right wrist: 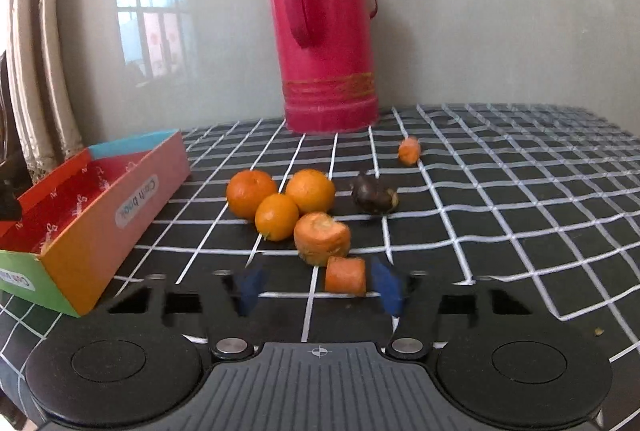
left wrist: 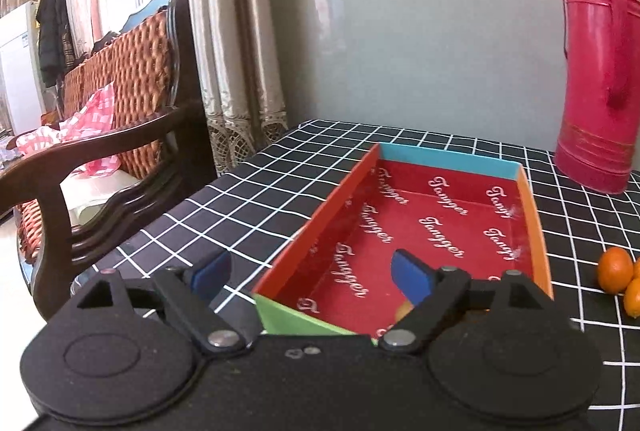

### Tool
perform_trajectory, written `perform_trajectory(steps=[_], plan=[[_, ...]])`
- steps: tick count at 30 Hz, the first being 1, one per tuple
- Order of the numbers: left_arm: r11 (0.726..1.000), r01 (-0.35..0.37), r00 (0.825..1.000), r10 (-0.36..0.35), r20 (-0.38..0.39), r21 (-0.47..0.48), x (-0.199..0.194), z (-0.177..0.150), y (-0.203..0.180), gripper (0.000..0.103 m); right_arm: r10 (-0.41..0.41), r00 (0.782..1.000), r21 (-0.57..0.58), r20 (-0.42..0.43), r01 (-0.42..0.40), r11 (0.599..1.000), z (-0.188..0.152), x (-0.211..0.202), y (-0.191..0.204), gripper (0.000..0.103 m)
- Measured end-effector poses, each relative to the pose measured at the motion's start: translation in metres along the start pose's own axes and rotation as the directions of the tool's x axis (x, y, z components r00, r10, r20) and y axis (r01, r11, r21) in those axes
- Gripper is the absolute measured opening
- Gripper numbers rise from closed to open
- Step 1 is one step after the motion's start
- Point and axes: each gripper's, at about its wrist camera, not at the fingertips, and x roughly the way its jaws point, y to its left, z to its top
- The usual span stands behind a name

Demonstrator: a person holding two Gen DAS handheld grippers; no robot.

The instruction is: Organize fruits

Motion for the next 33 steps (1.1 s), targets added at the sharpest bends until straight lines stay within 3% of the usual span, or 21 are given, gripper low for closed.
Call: perform_trajectory(steps=[4, 5, 11, 16, 21, 22, 29, 33], plan=[[1.0, -0.013, 1.0, 0.013, -0.003, -0.01, 0.002, 0.0, 0.008, 0.081, -0.02, 1.0, -0.002, -0.003, 0.02, 1.0, -0.001, 0.003, 0.001, 0.038], [1.0, -0.015, 1.0, 0.015, -0.005, -0.014, 0.002, 0.0, 0.01, 0.081, -0.024, 1.0, -0.004, -0.002, 0.024, 1.0, -0.001, 0.003, 0.0, 0.023], [0.998, -0.038, 0.999, 0.037, -0.024, -0.045, 0.007, 0.002, 0.025, 0.082, 0.002, 1.0, 0.011, 0.011, -0.002, 1.0, -0.001, 0.0, 0.002, 0.022], [0.995, -0.062, 0.997, 0.059, -0.044, -0.074, 0.011, 0.001, 0.038, 0.083, 0.055, 0.993, -0.039, 0.106, -0.051, 0.998, 0.002, -0.012, 0.02, 0.022], [0.993, -0.087, 0.995, 0.081, -0.064, -0.084, 0.016, -0.001, 0.052, 0.083, 0.16, 0.963, -0.114, 0.216, -0.138, 0.984, 0.004, -0.027, 0.044, 0.022], [0.993, -0.081, 0.995, 0.075, -0.067, -0.087, 0.017, -0.001, 0.056, 0.087, 0.177, 0.958, -0.125, 0.223, -0.152, 0.98, 0.004, -0.028, 0.049, 0.022], [0.996, -0.027, 0.999, 0.023, -0.047, -0.086, 0.014, -0.003, 0.068, 0.089, 0.286, 0.932, -0.166, 0.223, -0.253, 0.953, 0.003, -0.028, 0.079, 0.022], [0.995, -0.038, 0.999, 0.038, 0.0, -0.089, 0.007, -0.002, 0.074, 0.089, 0.343, 0.916, -0.19, 0.207, -0.306, 0.933, 0.003, -0.024, 0.098, 0.022]])
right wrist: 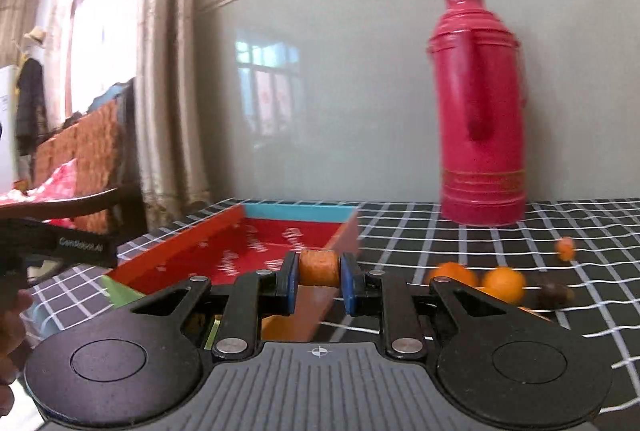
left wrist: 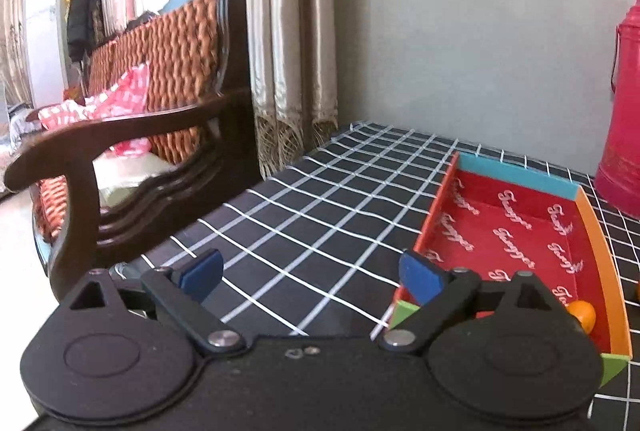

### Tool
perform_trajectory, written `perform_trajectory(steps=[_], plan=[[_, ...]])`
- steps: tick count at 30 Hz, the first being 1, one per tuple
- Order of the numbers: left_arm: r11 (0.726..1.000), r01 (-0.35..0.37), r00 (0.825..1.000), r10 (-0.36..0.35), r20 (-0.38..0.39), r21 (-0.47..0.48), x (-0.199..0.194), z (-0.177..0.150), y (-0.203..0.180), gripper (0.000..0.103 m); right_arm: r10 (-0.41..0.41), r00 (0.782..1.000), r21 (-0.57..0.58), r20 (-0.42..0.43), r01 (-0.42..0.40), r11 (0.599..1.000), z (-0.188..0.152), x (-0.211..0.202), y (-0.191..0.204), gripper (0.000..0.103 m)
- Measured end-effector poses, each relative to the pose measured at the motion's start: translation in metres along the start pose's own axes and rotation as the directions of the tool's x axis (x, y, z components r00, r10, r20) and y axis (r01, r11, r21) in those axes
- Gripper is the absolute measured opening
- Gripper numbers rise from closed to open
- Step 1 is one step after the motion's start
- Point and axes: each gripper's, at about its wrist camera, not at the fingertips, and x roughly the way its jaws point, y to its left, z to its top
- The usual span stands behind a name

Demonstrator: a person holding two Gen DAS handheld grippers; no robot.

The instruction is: Organize fruits

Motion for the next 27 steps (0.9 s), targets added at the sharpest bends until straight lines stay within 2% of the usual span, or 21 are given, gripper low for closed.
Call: perform_trajectory(steps=[5, 11, 16, 23, 24, 26, 27], plan=[[0.999, -0.041, 0.999, 0.04, -0.025, -0.021, 0.01, 0.003, 0.017, 0.089, 0.077, 0.996, -0.026, -0.034, -0.078, 0.997, 0.001, 0.019, 0.025, 0.022], [0.994, -0.086, 0.995, 0.083, -0.056, -0.063, 0.018, 0.004, 0.04, 0.089, 0.119, 0.988, -0.064, -0.095, -0.125, 0.99, -0.003, 0.04, 0.048, 0.022], [0.993, -0.101, 0.993, 0.097, -0.064, -0.067, 0.018, 0.003, 0.046, 0.089, 0.101, 0.991, -0.088, -0.085, -0.109, 0.99, -0.007, 0.04, 0.053, 0.022], [0.995, -0.09, 0.995, 0.089, -0.04, -0.048, 0.011, 0.006, 0.037, 0.089, 0.065, 0.997, -0.021, -0.041, -0.066, 0.998, -0.001, 0.03, 0.037, 0.023], [0.996, -0.084, 0.996, 0.083, -0.031, -0.042, 0.009, 0.007, 0.033, 0.089, 0.052, 0.998, -0.011, -0.03, -0.052, 0.999, 0.001, 0.026, 0.032, 0.026], [0.997, -0.067, 0.998, 0.067, -0.007, -0.023, 0.004, 0.008, 0.023, 0.089, -0.001, 1.0, 0.009, -0.006, 0.001, 1.0, 0.004, 0.018, 0.021, 0.053], [0.998, -0.058, 0.998, 0.058, 0.006, -0.011, 0.001, 0.008, 0.017, 0.089, -0.033, 0.999, 0.017, 0.008, 0.032, 0.999, 0.005, 0.014, 0.015, 0.073]])
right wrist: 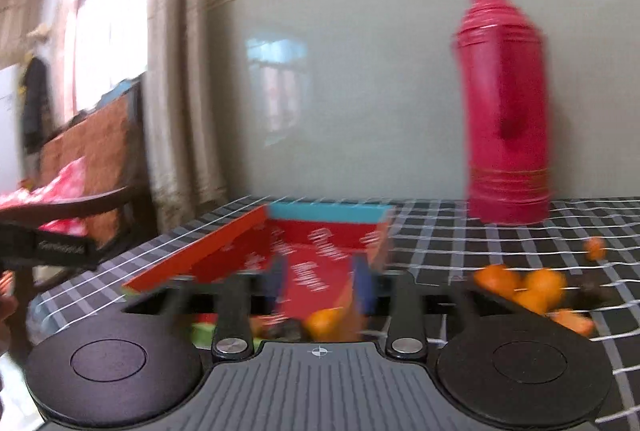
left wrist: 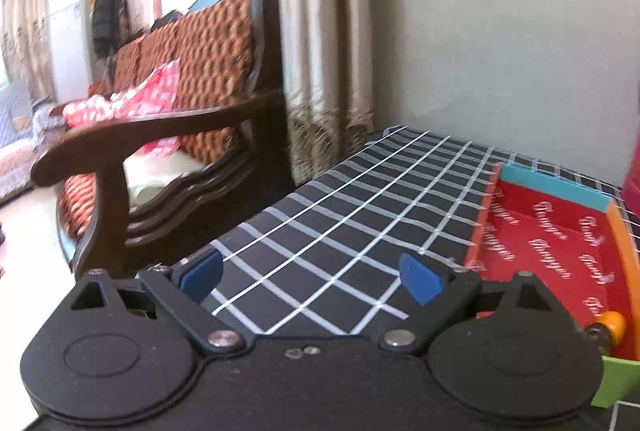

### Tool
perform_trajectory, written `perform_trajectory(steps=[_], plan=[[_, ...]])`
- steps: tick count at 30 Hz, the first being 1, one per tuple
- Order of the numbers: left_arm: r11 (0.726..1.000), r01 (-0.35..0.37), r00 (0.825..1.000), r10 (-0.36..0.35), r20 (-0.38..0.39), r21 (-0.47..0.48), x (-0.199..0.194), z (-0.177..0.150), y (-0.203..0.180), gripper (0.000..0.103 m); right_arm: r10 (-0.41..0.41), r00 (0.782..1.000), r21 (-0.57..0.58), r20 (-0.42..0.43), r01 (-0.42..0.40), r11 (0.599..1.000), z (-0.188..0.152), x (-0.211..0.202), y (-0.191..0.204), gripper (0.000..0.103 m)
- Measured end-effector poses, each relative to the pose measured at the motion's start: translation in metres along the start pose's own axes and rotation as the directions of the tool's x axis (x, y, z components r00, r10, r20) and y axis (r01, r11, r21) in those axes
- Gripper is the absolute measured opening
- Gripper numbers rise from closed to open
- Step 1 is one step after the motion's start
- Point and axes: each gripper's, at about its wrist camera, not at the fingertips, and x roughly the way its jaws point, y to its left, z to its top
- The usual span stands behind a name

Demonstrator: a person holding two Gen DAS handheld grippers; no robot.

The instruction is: Organize fruits

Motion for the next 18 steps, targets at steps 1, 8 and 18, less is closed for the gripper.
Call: perform_trajectory(steps=[1, 8, 18], plan=[[1.0, 0.015, 1.0, -0.016, 0.018, 0.018, -0.005, 0.0, -0.009, 0.089, -0.046, 0.999, 0.005, 0.024, 0.046, 0.999, 0.0, -0.005, -0.007, 0.083], [0.977, 0.166, 0.976, -0.182, 0.122, 0.131, -0.048, -0.006, -0.074, 0.089, -0.348, 0.933, 0.029, 0.096, 0.347, 0.937, -0.003, -0.035, -0.059, 0.095], [0.853, 0.399, 0.892, -0.446, 0.074, 0.335, -0.103, -0.05, -0.189, 0.081, -0.76, 0.642, 0.095, 0.107, 0.754, 0.65, -0.007, -0.076, -0.141, 0.103]])
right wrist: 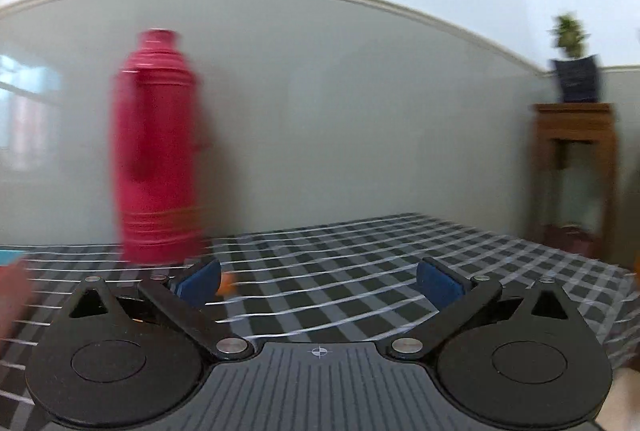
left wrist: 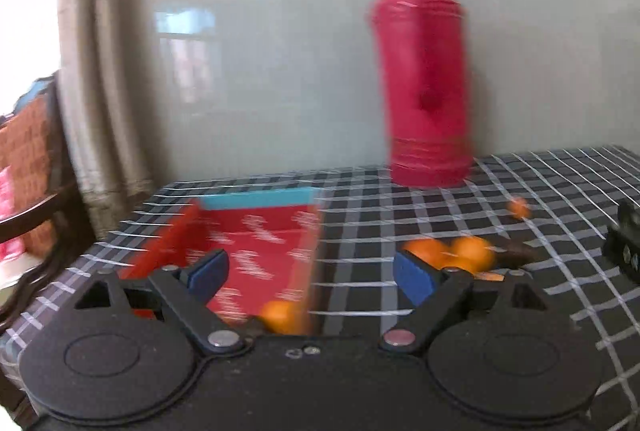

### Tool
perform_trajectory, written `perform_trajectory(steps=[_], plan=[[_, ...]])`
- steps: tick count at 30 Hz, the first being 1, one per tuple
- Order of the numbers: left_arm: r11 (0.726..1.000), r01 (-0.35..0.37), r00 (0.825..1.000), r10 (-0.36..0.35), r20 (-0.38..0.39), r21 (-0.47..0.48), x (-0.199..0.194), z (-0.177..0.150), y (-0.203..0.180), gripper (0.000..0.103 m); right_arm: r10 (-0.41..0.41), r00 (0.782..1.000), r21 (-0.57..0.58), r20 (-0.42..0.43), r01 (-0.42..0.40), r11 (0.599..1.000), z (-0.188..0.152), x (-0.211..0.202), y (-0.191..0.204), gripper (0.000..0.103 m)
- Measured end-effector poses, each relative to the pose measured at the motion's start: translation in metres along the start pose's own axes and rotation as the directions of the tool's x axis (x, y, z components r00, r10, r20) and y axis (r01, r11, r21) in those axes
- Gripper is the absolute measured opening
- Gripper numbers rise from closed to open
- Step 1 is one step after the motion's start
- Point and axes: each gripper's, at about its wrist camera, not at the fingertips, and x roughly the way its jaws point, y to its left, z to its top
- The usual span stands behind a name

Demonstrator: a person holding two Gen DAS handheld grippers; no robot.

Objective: Organize fruits
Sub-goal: 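Reach the left gripper to the cut orange piece and grasp it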

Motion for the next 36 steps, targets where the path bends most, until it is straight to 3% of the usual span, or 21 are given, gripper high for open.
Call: perform_trajectory(steps=[4, 9, 12, 22, 28, 31, 34, 36], plan=[[0.996, 0.069, 0.998, -0.068, -0.018, 0.054, 0.002, -0.006, -0.045, 0.079, -0.124, 0.992, -0.002, -0.002, 0.124, 0.992, -0.001, 0.012, -0.03, 0.103], [0.99, 0.104, 0.993, -0.097, -0.071, 0.098, 0.009, -0.015, -0.083, 0.07, -0.235, 0.971, 0.006, -0.037, 0.235, 0.972, -0.002, 0.022, -0.062, 0.103], [0.99, 0.12, 0.987, -0.11, -0.114, 0.08, 0.02, -0.016, -0.093, 0.067, -0.212, 0.976, 0.011, -0.049, 0.213, 0.977, -0.002, 0.022, -0.072, 0.103], [0.997, 0.073, 0.971, -0.072, -0.226, -0.005, 0.053, -0.016, -0.115, 0.049, -0.164, 0.986, -0.024, -0.033, 0.163, 0.986, -0.004, 0.029, -0.089, 0.103], [0.996, 0.072, 0.969, -0.081, -0.233, -0.047, 0.062, -0.013, -0.118, 0.045, -0.156, 0.987, -0.028, -0.042, 0.155, 0.987, -0.003, 0.033, -0.095, 0.103], [0.992, 0.085, 0.965, -0.105, -0.24, -0.089, 0.063, -0.013, -0.114, 0.039, -0.147, 0.988, -0.021, -0.05, 0.146, 0.989, -0.004, 0.034, -0.096, 0.103], [0.986, 0.113, 0.961, -0.139, -0.238, -0.121, 0.063, -0.013, -0.113, 0.027, -0.137, 0.989, -0.018, -0.054, 0.136, 0.991, -0.005, 0.034, -0.095, 0.103], [0.985, 0.114, 0.962, -0.142, -0.233, -0.126, 0.064, -0.014, -0.114, 0.026, -0.13, 0.99, -0.017, -0.054, 0.13, 0.991, -0.004, 0.033, -0.095, 0.103]])
